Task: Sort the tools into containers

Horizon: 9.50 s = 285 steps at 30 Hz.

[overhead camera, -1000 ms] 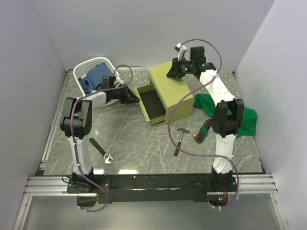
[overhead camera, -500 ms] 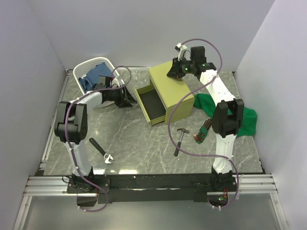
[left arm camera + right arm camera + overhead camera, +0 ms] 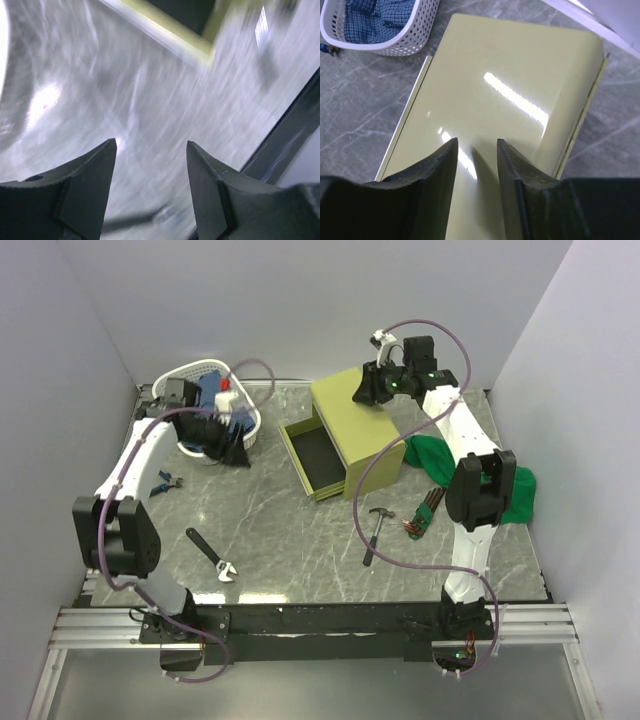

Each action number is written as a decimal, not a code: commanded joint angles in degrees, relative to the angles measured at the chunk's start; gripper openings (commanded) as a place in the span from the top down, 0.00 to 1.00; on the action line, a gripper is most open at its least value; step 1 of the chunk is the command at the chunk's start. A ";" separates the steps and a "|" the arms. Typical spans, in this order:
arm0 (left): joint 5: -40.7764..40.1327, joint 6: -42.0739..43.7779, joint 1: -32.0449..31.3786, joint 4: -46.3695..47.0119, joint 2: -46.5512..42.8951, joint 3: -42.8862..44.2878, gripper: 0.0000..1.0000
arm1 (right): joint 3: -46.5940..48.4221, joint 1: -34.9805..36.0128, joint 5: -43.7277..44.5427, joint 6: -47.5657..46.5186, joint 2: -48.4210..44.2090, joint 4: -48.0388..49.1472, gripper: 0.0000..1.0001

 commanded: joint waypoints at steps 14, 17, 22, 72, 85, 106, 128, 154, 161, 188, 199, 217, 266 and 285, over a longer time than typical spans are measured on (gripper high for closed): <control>-17.74 83.09 -1.85 -18.42 -14.25 -28.48 0.31 | 6.14 -9.00 -0.47 9.84 -4.42 -9.03 0.35; -19.15 84.33 -4.48 -15.78 -13.81 -30.86 0.31 | 7.37 -9.18 0.15 9.33 -5.29 -8.94 0.35; -22.57 88.71 -5.81 -8.93 -14.34 -36.48 0.32 | 5.36 -9.18 -0.29 9.24 -6.96 -8.50 0.36; -19.94 91.53 -7.31 -6.90 -21.02 -49.05 0.41 | 1.93 -9.80 1.38 7.22 -7.76 -8.85 0.36; -21.70 89.51 -10.21 4.19 -17.77 -55.74 0.92 | 0.52 -9.97 3.13 5.64 -8.20 -9.11 0.36; 14.84 30.45 -9.51 -3.32 9.81 6.83 0.99 | 1.05 -10.41 5.42 4.41 -6.61 -9.29 0.36; 6.96 -72.98 -8.00 56.99 23.80 9.12 0.99 | -6.15 -10.33 9.29 1.86 -10.13 -9.55 0.36; -7.02 -82.67 -16.62 51.29 24.06 3.49 0.97 | -4.67 -10.50 6.30 3.17 -9.61 -9.37 0.36; -9.83 -77.14 -16.01 43.75 21.80 8.68 0.17 | -4.32 -10.50 5.77 3.96 -9.69 -9.20 0.36; -21.08 66.39 22.56 -17.29 3.67 -1.95 0.21 | -0.45 -10.33 1.64 6.34 -8.64 -8.76 0.36; -27.49 71.67 26.62 -3.58 14.57 -3.35 0.25 | -2.38 -10.33 2.26 5.90 -8.55 -8.76 0.36; -21.90 73.07 25.04 -11.35 11.69 -3.72 0.99 | -2.65 -10.41 4.63 4.32 -8.37 -9.20 0.36; -14.14 82.03 -19.35 -21.03 34.77 41.16 0.75 | -8.62 -11.89 6.30 1.86 -15.14 -9.46 0.36; -7.37 80.81 -23.74 -14.55 36.99 41.47 0.86 | -10.11 -13.31 4.81 2.91 -15.14 -9.20 0.36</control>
